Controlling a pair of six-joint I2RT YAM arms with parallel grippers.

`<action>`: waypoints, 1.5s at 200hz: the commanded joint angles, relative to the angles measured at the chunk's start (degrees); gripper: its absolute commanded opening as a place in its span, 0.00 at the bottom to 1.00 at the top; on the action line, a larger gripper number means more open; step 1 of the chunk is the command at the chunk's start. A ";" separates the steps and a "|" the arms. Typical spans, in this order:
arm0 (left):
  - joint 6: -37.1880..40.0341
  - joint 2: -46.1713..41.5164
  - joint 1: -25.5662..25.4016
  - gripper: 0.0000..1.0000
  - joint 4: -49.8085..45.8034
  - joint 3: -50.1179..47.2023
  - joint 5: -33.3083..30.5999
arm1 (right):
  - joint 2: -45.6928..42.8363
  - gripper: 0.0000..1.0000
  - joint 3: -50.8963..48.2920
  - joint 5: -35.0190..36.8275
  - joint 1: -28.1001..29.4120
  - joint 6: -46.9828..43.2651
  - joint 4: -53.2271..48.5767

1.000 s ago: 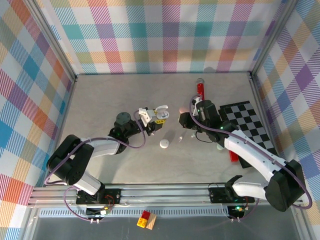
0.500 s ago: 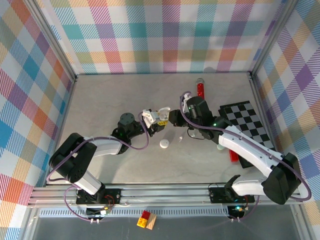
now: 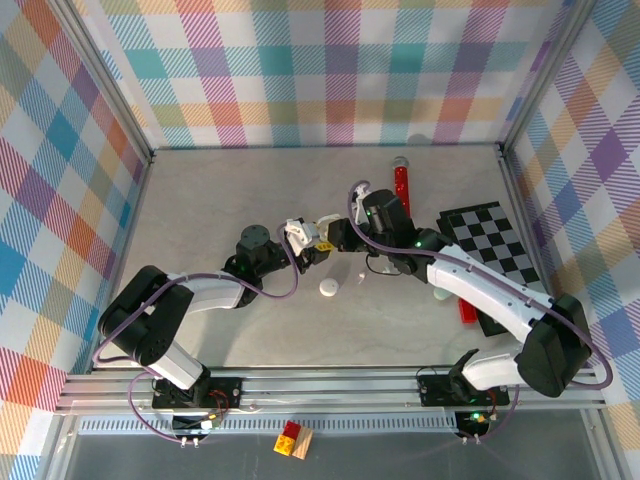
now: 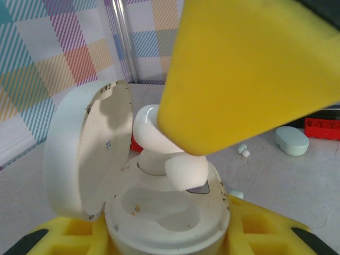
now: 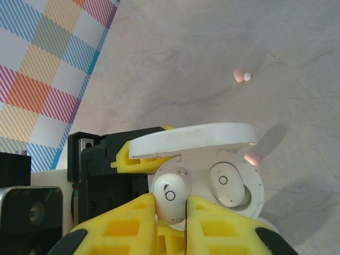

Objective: Insert the wireless bluetooth earbuds into the charging case

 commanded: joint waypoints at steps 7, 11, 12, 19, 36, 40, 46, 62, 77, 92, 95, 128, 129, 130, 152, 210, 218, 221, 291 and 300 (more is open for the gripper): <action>1.36 -0.96 -0.30 0.33 0.81 1.40 0.74 | 1.30 0.16 1.70 -1.14 0.71 -0.42 1.47; 1.42 -1.04 -0.30 0.33 0.69 1.40 0.78 | 1.41 0.16 1.72 -1.15 0.72 -0.38 1.53; 1.46 -1.05 -0.30 0.33 0.64 1.40 0.78 | 1.42 0.16 1.71 -1.15 0.72 -0.37 1.50; 1.54 -1.22 -0.30 0.33 0.36 1.40 0.74 | 1.56 0.16 1.79 -1.02 0.80 -0.44 1.45; 1.81 -1.49 -0.30 0.33 -0.19 1.49 0.78 | 1.86 0.16 1.73 -0.46 0.81 -0.55 1.06; 1.89 -1.57 -0.30 0.33 -0.16 1.49 0.78 | 1.87 0.16 1.70 -0.32 0.81 -0.62 1.04; 1.86 -1.66 -0.30 0.33 -0.28 1.45 0.70 | 1.96 0.16 1.62 -0.18 0.88 -0.65 0.90; 1.96 -1.80 -0.29 0.33 -0.29 1.40 0.69 | 2.20 0.16 1.62 -0.17 0.87 -0.79 0.53; 1.94 -1.91 -0.30 0.33 -0.46 1.45 0.69 | 2.48 0.16 1.64 -0.17 0.89 -0.69 0.40; 2.02 -2.02 -0.25 0.33 -0.63 1.40 0.62 | 2.91 0.16 1.70 -0.03 0.98 -0.74 -0.05; 2.02 -2.06 -0.29 0.33 -0.72 1.40 0.61 | 2.92 0.16 1.70 0.04 0.98 -0.88 0.04; 2.35 -2.87 -0.29 0.33 -1.42 1.18 0.70 | 3.44 0.17 1.61 1.11 0.98 -0.90 -0.41; 2.36 -2.93 -0.29 0.33 -1.47 1.16 0.69 | 3.49 0.17 1.61 1.12 0.98 -0.90 -0.40; 2.41 -2.91 -0.29 0.33 -1.49 1.15 0.69 | 3.52 0.16 1.61 1.13 0.98 -0.90 -0.43; 2.60 -3.24 -0.30 0.33 -1.95 1.14 0.61 | 3.94 0.17 1.68 0.20 1.06 -0.88 -0.10; 1.76 -3.25 -0.30 0.33 -0.03 0.15 0.26 | 0.76 0.36 0.63 3.07 1.16 -1.60 -0.81; 1.38 -3.16 -0.30 0.33 0.68 -0.04 0.23 | -0.12 0.37 0.18 3.54 1.20 -2.02 -0.80; 1.31 -3.08 -0.30 0.33 0.87 -0.16 0.20 | -0.48 0.37 0.06 3.63 1.16 -2.16 -0.82; -0.22 -3.50 -0.26 0.33 2.01 -0.61 1.21 | -10.85 0.45 -4.78 9.14 0.94 -4.11 -2.67; -0.13 -3.76 -0.30 0.33 1.79 -0.66 1.67 | -11.79 0.48 -4.73 10.48 0.73 -4.07 -2.87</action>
